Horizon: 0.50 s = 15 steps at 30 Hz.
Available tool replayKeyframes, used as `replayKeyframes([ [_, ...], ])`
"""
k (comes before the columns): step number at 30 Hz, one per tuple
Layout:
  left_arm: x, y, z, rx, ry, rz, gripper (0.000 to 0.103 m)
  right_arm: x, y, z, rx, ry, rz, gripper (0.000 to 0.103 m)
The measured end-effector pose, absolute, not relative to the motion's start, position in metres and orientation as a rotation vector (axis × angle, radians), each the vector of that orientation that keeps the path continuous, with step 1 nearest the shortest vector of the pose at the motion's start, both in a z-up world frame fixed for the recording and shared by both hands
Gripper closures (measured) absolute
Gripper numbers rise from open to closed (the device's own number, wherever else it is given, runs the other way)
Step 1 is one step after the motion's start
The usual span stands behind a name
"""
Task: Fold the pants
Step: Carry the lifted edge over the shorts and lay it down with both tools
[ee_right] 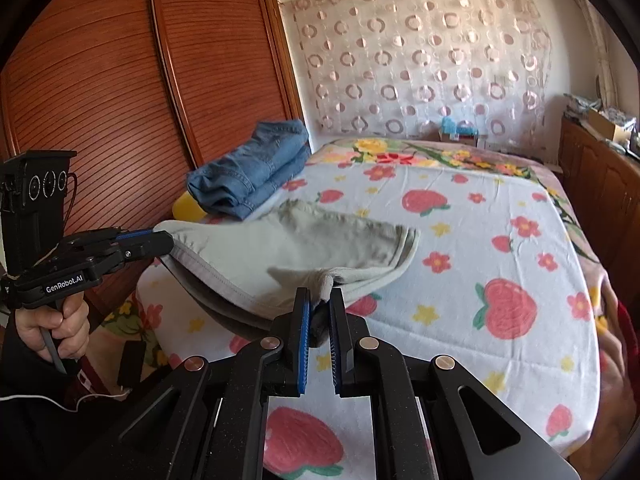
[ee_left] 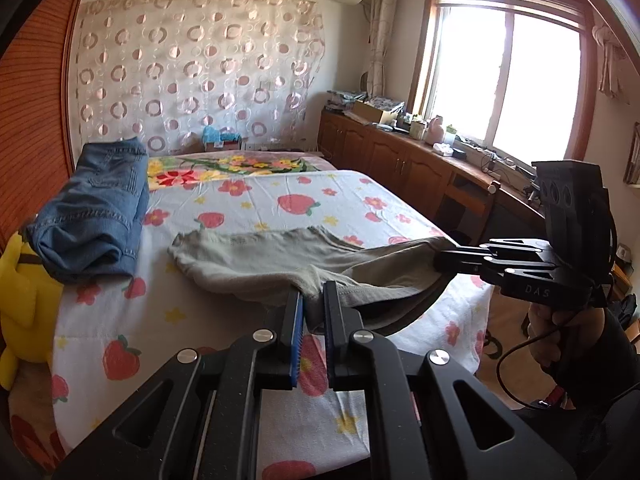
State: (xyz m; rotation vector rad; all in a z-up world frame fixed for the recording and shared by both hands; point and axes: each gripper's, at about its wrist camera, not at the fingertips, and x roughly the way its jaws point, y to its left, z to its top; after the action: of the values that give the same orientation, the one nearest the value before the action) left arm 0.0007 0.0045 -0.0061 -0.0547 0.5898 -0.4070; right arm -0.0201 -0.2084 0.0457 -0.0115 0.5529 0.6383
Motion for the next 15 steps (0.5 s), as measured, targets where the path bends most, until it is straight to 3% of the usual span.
replayKeyframes([
  [15,-0.009,0.002,0.014,-0.035,0.542,-0.425,0.093,-0.038,-0.22,0.067,-0.022,0.481,0.651,0.094],
])
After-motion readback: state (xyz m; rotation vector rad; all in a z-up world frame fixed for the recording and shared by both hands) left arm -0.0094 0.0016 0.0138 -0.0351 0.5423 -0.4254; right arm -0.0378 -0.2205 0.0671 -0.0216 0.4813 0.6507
